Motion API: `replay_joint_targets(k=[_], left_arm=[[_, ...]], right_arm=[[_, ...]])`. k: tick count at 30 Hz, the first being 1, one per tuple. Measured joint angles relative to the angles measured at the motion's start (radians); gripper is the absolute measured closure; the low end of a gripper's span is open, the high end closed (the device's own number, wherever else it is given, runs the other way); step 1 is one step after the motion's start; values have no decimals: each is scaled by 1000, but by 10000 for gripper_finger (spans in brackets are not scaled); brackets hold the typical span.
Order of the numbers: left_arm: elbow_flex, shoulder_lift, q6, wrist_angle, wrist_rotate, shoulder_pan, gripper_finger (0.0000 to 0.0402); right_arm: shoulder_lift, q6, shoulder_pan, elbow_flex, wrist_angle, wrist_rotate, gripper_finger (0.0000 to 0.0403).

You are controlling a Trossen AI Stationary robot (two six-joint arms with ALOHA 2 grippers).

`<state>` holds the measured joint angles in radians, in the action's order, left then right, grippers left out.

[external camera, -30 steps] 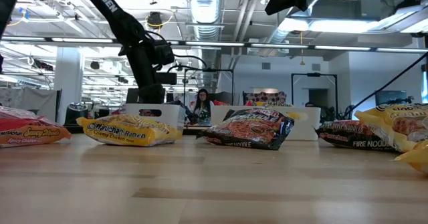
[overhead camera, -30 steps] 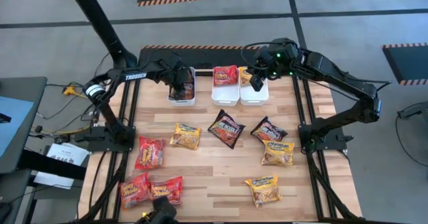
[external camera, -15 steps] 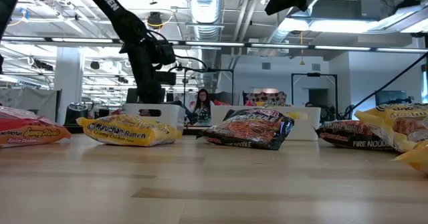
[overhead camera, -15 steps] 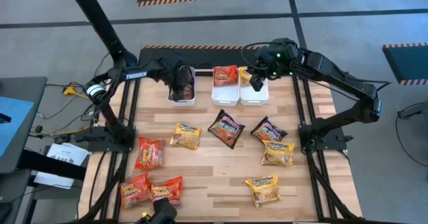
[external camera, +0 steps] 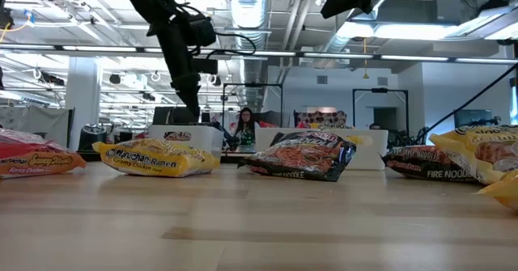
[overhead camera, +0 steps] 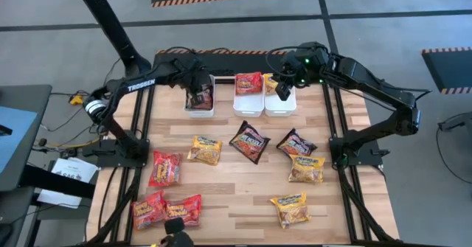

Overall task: Sort Maruchan noodles
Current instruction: Put the black noodle pack into the left white bin

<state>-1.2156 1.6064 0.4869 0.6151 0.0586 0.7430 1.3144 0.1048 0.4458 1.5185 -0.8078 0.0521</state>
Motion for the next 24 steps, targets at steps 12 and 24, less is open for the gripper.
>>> replay_joint_targets(k=[12,24], left_arm=[[0,-9,-125,61,-196,1,401],[3,108,-132,140,-274,16,402]], right_arm=[[0,0,0,0,0,0,315],[0,2,-1,0,0,0,315]])
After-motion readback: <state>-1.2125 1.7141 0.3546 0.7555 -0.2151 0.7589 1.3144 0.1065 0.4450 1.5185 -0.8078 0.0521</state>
